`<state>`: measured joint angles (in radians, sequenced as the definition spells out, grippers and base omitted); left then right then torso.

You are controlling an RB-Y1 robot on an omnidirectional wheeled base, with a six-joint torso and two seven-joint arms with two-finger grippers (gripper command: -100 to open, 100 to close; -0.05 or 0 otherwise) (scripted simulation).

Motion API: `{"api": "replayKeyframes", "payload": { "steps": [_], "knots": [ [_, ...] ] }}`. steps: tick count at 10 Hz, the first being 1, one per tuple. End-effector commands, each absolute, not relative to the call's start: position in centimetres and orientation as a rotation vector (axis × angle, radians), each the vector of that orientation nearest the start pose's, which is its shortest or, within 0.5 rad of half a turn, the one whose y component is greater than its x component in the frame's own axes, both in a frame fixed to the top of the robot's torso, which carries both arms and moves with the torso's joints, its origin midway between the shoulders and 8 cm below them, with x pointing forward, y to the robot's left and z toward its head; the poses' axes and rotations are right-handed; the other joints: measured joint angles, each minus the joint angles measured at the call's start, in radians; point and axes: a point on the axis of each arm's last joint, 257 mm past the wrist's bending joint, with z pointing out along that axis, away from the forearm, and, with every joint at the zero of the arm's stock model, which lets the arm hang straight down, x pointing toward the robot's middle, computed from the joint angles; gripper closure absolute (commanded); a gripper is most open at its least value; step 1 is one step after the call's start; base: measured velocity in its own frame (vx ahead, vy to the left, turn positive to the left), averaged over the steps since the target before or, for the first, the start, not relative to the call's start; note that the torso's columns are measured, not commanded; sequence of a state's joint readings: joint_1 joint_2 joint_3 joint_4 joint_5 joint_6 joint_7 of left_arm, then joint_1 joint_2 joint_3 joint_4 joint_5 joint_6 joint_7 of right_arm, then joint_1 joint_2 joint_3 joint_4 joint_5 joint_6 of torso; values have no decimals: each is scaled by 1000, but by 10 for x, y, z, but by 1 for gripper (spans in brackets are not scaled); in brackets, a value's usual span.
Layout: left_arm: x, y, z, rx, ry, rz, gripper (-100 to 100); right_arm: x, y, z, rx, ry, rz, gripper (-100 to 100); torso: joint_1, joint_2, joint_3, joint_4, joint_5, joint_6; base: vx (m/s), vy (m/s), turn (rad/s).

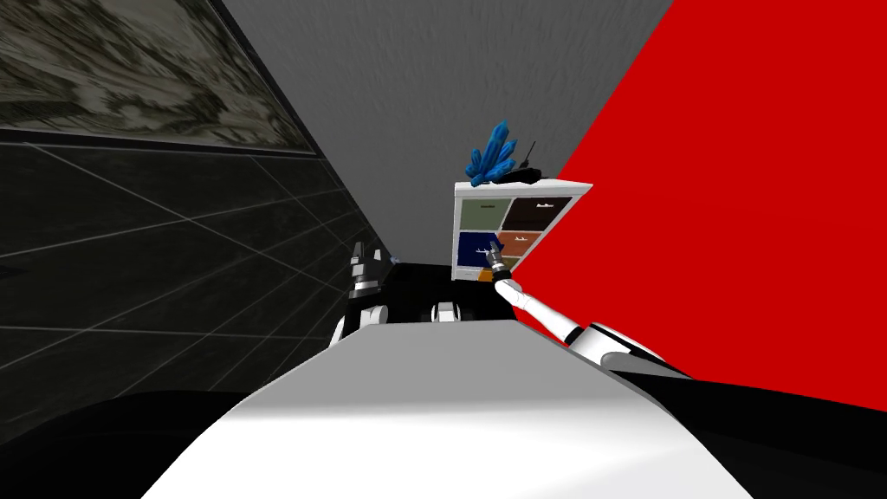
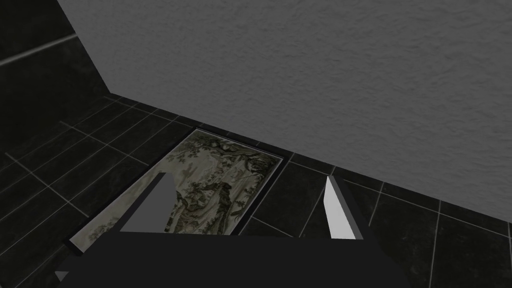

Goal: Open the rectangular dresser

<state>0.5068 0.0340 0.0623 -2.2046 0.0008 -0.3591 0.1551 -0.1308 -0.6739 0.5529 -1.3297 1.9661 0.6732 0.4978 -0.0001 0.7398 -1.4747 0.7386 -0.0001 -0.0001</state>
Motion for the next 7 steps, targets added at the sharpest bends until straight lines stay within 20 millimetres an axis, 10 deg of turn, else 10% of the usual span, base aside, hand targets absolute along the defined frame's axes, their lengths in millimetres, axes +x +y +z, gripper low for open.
{"api": "replayKeyframes", "payload": {
  "steps": [1, 2, 7],
  "knots": [
    [372, 311, -40, -882, 726, -1315, 0, 536, -321, -209, -1113, 1025, -1318, -100, 1, 1, 0, 2, 1, 0, -28, 14, -8],
    [372, 311, -40, -882, 726, -1315, 0, 536, -321, -210, -1119, 1027, -1317, 0, 2, 0, 0, 2, 1, 0, 0, 0, 0],
    [372, 311, -40, -882, 726, -1315, 0, 535, -322, -213, -1124, 1032, -1315, 0, 0, -1, -1, 0, 0, 0, 0, 0, 0]
  ]
}}
